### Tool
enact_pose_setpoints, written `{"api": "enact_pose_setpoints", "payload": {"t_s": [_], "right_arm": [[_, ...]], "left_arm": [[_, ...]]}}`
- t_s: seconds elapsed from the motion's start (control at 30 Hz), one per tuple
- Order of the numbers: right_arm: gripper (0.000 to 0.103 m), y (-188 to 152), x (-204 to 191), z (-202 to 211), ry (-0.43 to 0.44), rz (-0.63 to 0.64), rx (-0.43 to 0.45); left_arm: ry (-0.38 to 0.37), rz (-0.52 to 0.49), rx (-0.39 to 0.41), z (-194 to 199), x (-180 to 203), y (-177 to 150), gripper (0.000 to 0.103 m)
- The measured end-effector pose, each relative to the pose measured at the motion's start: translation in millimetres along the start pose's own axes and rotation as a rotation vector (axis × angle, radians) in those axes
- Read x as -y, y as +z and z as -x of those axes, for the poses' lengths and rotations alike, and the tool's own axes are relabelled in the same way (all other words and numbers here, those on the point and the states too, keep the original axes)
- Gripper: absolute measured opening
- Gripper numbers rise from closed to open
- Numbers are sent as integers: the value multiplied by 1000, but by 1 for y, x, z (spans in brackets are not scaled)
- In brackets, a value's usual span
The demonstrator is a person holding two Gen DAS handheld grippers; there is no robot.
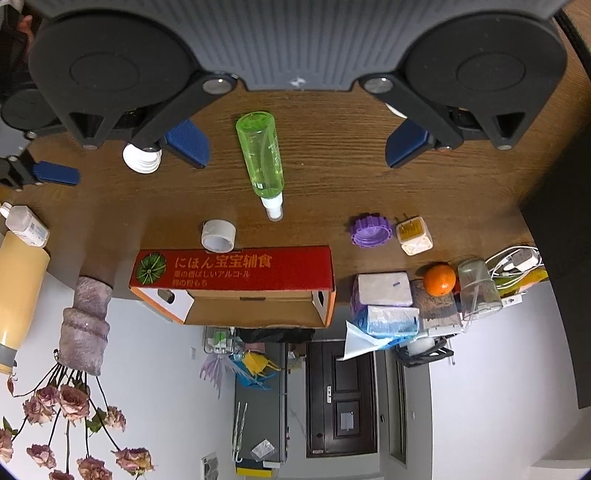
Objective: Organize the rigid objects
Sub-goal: 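Grasp the white bottle cap with the right tool while the left tool approaches the green spray bottle, then grasp the green spray bottle with the left tool while the right tool lifts the white cap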
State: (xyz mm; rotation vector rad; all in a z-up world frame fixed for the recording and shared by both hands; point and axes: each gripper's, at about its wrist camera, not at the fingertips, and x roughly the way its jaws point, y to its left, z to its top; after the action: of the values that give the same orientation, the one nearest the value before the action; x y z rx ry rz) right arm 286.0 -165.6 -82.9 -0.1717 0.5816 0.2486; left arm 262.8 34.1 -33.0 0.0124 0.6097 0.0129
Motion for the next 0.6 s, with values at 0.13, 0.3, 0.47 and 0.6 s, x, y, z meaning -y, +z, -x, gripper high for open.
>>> {"api": "enact_pose_setpoints", "payload": {"t_s": [0.13, 0.3, 0.47, 0.6], "right_arm": [[78, 3, 1, -18, 19, -25, -36], [72, 3, 1, -31, 42, -47, -60], [57, 4, 3, -38, 51, -66, -76], [39, 4, 4, -38, 67, -67, -77]], "left_arm": [[0, 0, -18, -7, 2, 0, 103], [5, 1, -30, -14, 4, 2, 103], [5, 7, -38, -20, 5, 4, 103], [5, 9, -46, -24, 7, 5, 103]]}}
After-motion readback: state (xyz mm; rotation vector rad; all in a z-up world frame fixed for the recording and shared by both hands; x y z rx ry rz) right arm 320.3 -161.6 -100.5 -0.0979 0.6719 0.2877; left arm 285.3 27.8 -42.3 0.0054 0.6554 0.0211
